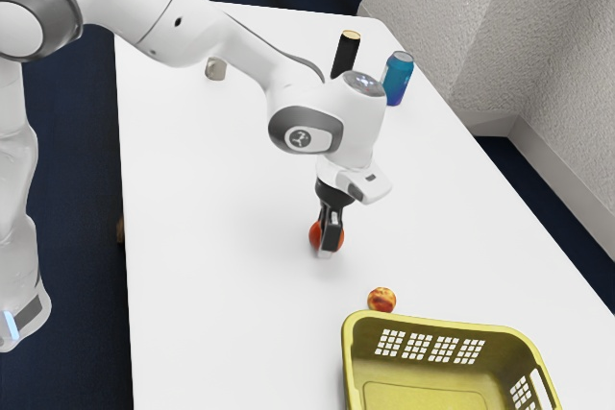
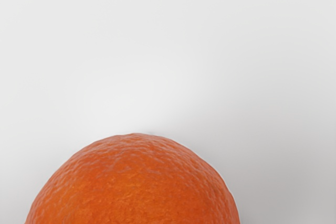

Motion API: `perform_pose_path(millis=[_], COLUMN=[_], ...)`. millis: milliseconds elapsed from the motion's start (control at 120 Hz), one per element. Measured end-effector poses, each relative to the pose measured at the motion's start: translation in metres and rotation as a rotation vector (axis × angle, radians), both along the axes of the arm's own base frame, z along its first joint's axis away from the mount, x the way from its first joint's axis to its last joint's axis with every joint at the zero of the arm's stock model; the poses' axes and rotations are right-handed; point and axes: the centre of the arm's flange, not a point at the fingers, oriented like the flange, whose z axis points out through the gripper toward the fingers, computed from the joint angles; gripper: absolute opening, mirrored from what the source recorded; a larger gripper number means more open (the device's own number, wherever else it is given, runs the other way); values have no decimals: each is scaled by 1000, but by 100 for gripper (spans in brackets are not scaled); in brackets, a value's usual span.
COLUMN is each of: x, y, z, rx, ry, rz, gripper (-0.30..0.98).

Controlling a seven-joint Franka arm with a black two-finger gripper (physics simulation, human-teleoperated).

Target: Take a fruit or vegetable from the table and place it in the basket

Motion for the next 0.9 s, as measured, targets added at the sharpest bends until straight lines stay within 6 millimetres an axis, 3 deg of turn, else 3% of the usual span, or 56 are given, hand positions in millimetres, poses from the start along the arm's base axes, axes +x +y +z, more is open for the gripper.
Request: perform_pose_path(millis=[333, 583, 650, 733, 817, 900], x=[3, 5, 6, 20, 39, 52], y=[2, 14, 18, 17, -1, -26], z=[-8, -4, 18, 74, 133, 164], rx=[-2, 5, 8, 2, -13, -30], ry=[5, -6, -47, -132, -207, -232], rz=[7, 30, 41, 49, 24, -20], gripper=[65, 21, 21, 24, 29, 29])
